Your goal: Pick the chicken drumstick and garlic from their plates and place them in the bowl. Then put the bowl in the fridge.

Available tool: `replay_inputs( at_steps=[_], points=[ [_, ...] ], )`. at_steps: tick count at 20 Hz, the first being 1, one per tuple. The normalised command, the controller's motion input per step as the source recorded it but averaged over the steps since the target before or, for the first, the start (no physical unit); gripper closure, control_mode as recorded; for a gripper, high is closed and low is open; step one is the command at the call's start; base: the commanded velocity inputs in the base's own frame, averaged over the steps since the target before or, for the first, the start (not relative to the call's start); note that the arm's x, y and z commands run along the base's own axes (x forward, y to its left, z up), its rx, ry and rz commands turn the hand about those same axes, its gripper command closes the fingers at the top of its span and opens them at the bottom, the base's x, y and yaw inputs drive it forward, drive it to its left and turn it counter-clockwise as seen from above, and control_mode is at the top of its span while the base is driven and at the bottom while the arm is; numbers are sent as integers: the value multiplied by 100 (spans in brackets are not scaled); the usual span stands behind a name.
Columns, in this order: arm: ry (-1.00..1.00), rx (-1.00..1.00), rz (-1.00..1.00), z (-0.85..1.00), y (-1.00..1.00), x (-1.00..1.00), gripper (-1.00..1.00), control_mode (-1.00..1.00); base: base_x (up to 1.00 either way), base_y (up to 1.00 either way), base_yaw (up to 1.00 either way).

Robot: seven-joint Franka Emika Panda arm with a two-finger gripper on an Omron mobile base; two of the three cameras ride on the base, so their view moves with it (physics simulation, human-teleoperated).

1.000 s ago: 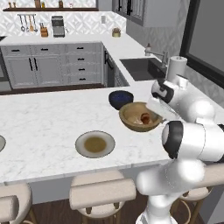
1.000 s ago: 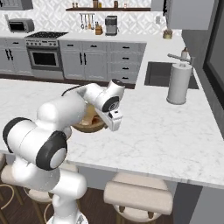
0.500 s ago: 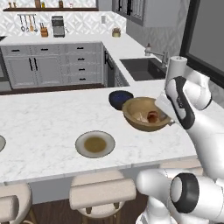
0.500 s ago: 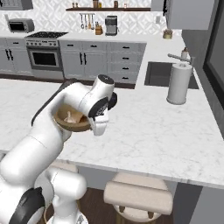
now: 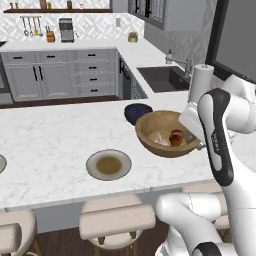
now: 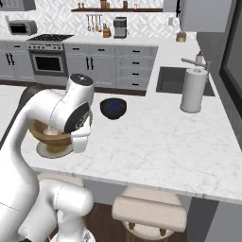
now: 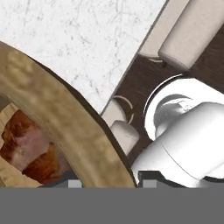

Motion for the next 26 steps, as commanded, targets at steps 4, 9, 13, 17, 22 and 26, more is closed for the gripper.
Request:
replay_inputs(
  at_steps=[4,9,13,17,22,26],
  points=[
    [1,-2,-2,0,0,-3,100,-100,0,0,0],
    [0,0,-1,0,0,-8,100,-100,0,0,0],
    [0,0,0,0,0,0,100,100,-88,2,-4],
    [0,0,0,0,0,0,100,100,-99,40,4],
    [0,0,0,0,0,0,100,100,-48,100,29],
    [0,0,0,0,0,0,100,100,0,100,32]
  ],
)
